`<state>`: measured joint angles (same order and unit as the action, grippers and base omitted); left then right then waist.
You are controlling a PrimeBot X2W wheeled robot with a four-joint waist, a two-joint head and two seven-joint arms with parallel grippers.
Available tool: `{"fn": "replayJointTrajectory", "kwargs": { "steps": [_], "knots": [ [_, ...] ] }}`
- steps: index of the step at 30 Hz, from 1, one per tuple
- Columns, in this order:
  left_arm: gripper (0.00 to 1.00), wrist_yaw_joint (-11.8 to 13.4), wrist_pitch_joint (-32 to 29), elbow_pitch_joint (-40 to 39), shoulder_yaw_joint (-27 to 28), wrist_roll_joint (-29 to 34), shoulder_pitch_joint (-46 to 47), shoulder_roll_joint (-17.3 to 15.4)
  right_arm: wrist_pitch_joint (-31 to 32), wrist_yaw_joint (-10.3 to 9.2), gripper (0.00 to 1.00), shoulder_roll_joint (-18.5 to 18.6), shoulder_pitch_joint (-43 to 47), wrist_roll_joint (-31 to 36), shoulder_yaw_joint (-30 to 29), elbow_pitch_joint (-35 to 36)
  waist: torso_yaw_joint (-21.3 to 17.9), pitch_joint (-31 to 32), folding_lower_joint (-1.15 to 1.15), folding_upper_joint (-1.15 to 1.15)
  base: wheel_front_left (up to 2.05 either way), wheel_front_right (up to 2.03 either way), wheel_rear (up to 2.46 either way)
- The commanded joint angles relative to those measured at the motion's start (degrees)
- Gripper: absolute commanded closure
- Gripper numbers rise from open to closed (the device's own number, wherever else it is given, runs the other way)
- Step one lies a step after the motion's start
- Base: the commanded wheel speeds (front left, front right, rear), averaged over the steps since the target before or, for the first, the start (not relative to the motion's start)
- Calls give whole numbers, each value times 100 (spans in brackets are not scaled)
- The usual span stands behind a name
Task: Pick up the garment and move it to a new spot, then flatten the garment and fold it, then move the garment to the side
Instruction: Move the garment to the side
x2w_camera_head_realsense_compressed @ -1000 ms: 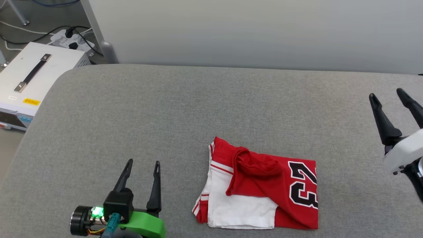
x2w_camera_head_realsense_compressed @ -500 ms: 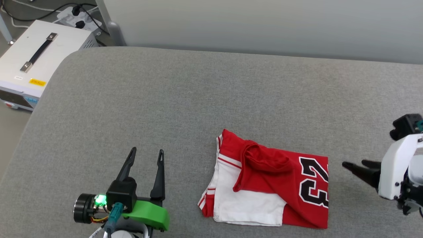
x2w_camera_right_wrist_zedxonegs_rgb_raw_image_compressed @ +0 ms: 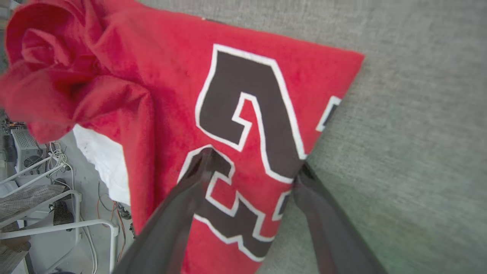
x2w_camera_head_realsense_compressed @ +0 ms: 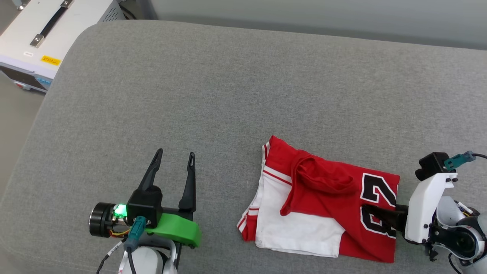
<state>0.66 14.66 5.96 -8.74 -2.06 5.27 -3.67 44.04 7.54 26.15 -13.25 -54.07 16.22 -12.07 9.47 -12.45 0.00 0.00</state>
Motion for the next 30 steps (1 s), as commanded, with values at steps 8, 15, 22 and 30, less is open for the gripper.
{"fn": "replayJointTrajectory", "kwargs": {
  "steps": [8, 15, 22, 30],
  "knots": [
    [0, 43, 34, 47, 3, -49, 123, 46, -748, -5, 100, 41, 22, -145, 708, -74, 62, -13, 0, 0, 0, 0, 0],
    [0, 29, 34, 108, 42, -16, -16, 46, -1579, -5, 100, 570, -414, 92, 1194, 338, -156, 265, 0, 0, 0, 0, 0],
    [0, 26, 34, 94, 95, -8, -188, 35, -1903, -5, 100, 1212, -889, 523, 1662, 953, -589, 457, 0, 0, 0, 0, 0],
    [0, 25, 34, 15, 142, 22, -228, 21, -1680, -5, 100, 1762, -1135, 352, 1678, 1236, -1203, 427, 0, 0, 0, 0, 0]
  ]
}}
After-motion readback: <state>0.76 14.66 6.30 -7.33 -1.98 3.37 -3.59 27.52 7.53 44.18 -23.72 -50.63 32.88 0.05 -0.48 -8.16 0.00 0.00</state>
